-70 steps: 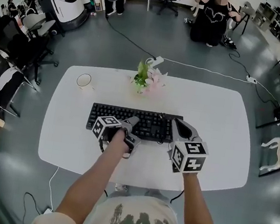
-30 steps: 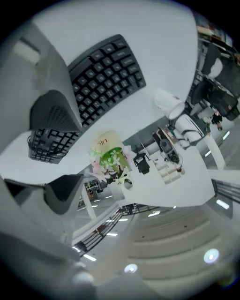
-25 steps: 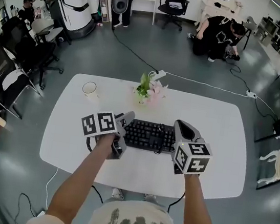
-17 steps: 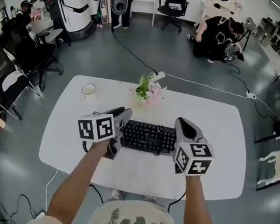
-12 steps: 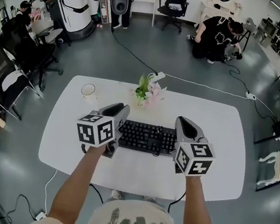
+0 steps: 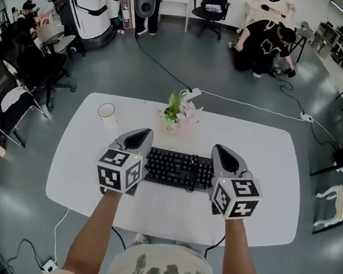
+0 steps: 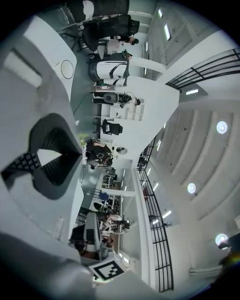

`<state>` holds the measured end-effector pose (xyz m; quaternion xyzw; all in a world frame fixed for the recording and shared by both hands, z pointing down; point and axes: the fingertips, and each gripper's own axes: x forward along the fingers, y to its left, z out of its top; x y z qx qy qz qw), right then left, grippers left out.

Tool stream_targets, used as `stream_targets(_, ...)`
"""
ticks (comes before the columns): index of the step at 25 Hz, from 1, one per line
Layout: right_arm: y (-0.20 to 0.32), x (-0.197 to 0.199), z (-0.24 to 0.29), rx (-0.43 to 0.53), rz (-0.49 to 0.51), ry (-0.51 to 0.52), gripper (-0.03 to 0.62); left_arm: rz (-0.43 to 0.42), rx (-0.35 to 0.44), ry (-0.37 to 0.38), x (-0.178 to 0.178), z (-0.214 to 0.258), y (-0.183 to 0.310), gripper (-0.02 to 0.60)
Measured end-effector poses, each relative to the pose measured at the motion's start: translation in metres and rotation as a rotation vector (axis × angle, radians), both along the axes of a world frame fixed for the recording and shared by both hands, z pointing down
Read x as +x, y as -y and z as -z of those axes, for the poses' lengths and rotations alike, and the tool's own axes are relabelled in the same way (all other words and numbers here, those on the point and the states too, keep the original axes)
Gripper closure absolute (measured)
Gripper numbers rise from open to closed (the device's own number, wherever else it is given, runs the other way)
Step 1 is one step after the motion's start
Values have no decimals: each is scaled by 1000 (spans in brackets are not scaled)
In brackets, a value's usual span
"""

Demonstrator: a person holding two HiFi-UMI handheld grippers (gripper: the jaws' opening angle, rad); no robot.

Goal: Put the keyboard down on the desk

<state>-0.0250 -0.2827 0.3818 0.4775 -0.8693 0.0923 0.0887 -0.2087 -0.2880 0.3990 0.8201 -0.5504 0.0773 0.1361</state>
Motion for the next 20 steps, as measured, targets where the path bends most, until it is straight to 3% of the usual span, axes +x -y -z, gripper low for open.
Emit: stream_targets(20, 7, 7, 12, 37, -16, -23, 595, -4, -5, 0, 2, 0, 1, 578)
